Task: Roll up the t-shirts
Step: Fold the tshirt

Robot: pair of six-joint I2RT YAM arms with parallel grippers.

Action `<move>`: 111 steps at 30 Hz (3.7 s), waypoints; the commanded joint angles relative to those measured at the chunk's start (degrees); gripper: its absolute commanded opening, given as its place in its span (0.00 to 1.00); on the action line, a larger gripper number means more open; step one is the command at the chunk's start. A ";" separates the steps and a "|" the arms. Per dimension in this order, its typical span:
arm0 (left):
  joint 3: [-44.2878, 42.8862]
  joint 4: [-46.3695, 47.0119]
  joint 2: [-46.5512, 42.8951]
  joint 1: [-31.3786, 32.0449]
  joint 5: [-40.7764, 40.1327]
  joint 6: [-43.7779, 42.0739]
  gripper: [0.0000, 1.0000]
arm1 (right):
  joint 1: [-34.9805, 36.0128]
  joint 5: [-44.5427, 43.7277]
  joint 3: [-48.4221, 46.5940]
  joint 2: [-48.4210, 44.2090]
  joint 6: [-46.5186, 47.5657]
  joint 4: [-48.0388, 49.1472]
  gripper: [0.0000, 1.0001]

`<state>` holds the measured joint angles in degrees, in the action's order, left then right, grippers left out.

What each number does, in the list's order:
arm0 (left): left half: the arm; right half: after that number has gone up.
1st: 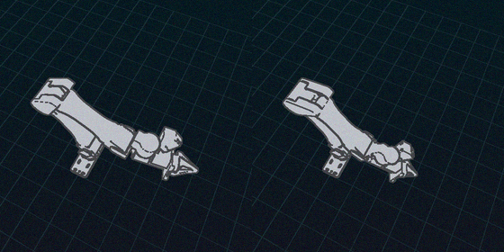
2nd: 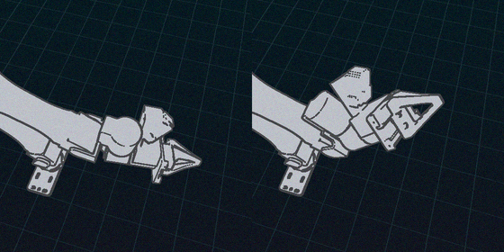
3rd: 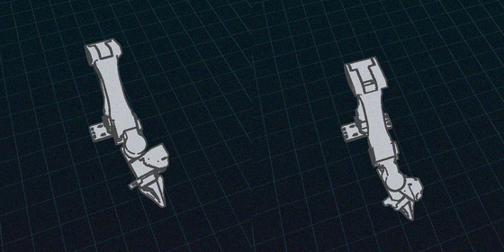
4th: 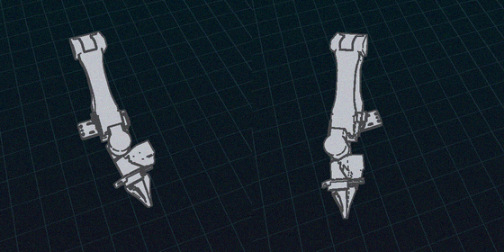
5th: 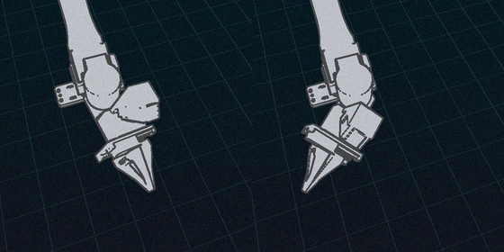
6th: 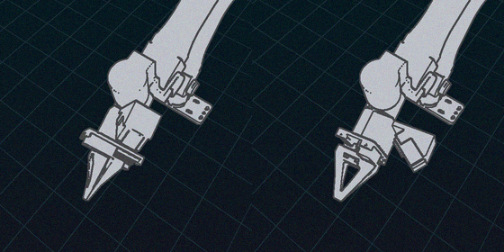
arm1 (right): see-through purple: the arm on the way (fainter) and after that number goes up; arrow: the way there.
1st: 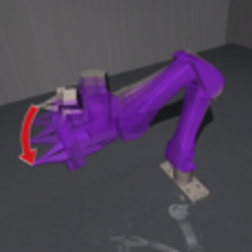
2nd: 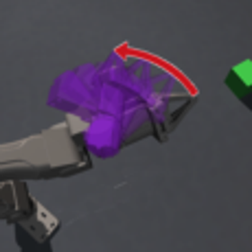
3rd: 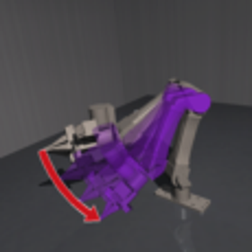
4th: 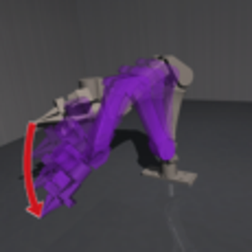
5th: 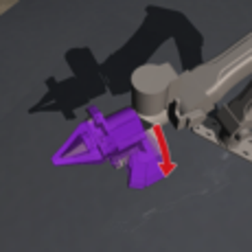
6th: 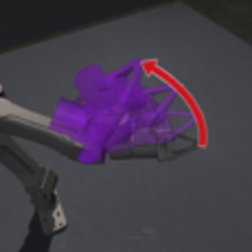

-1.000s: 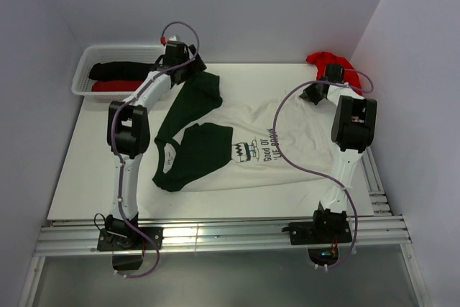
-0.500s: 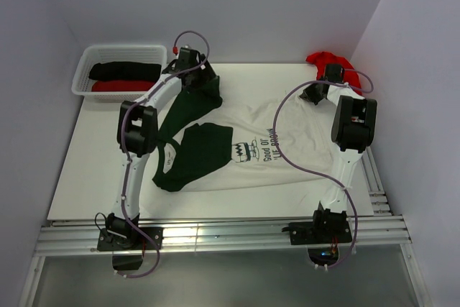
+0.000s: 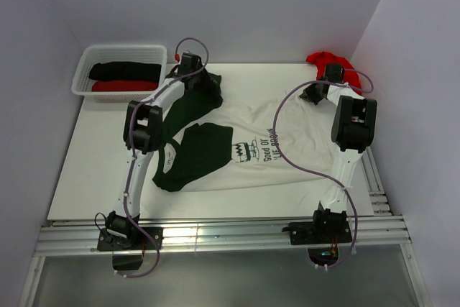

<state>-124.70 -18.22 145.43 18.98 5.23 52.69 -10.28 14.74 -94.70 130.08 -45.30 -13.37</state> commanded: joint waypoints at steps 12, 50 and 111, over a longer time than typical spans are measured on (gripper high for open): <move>-4.92 32.01 7.84 0.44 6.35 11.03 0.40 | -0.26 0.20 -1.37 0.17 0.65 -1.31 0.00; -5.73 7.24 1.88 -3.61 -10.42 -24.82 0.96 | -0.26 0.46 -1.37 0.26 0.74 -1.31 0.00; 12.46 12.41 -18.59 -4.31 -16.23 -31.33 0.00 | -1.14 5.12 7.94 -10.11 -1.11 4.49 0.00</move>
<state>-113.84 -9.52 131.59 14.81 -13.13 20.75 -11.16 19.16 -87.35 125.21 -46.85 -9.67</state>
